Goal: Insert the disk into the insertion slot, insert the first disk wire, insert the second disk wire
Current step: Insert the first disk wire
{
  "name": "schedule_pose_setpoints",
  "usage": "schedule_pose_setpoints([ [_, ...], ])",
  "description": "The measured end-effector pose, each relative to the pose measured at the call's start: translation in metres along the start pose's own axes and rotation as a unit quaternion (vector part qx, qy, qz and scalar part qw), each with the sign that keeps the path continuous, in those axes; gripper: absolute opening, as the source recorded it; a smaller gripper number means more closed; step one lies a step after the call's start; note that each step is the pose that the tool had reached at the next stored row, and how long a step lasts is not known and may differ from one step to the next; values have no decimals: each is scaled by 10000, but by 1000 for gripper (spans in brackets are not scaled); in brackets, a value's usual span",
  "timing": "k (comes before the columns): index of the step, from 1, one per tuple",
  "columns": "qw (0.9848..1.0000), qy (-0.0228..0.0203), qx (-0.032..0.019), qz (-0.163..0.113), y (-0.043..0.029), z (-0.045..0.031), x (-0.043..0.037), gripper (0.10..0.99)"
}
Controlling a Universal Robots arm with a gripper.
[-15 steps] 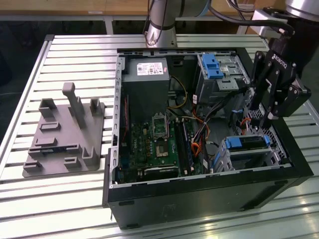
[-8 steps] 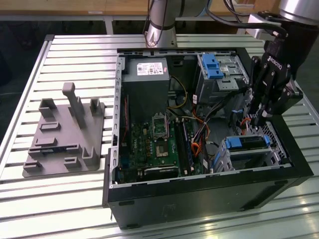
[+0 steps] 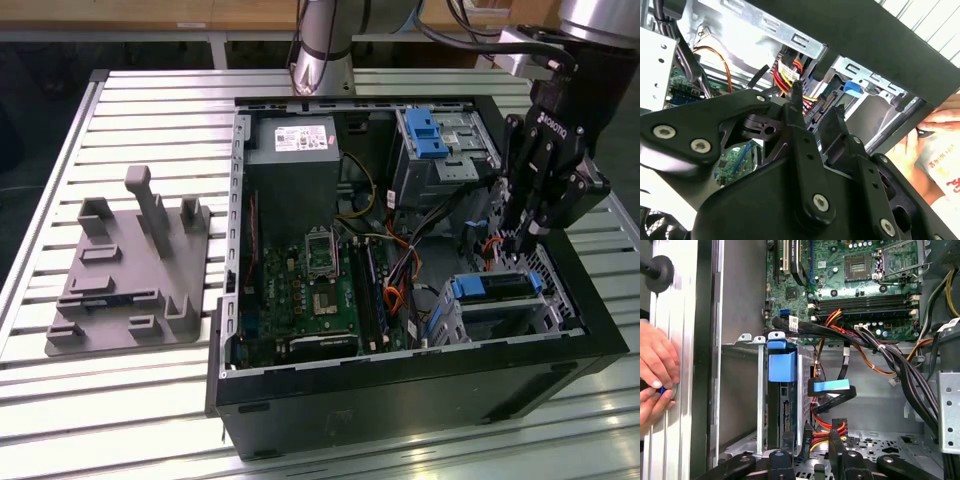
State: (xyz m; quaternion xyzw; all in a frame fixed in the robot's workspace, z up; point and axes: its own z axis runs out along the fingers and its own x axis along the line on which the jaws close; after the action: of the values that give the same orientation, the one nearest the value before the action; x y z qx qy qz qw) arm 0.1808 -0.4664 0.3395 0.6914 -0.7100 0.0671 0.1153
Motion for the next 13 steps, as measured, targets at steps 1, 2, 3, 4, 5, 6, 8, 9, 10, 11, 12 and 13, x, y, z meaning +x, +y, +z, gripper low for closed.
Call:
schedule_pose_setpoints([
  [1,10000,31,0,3,0,-1,-3,412],
  [2,10000,48,1,5,1,-1,-8,412],
  [3,10000,50,1,4,0,-1,-10,412],
  [4,10000,56,1,5,1,-1,-12,412],
  [5,10000,84,1,7,2,-1,-12,412],
  [6,9999,115,2,11,2,-1,-12,412],
  [8,9999,152,2,16,6,2,-13,412],
  [9,9999,163,3,17,7,2,-14,412],
  [10,9999,172,3,18,8,3,-16,412],
  [11,9998,182,3,18,8,3,-18,412],
  [12,9998,191,3,19,9,5,-22,412],
  [13,9998,202,3,20,9,6,-25,412],
])
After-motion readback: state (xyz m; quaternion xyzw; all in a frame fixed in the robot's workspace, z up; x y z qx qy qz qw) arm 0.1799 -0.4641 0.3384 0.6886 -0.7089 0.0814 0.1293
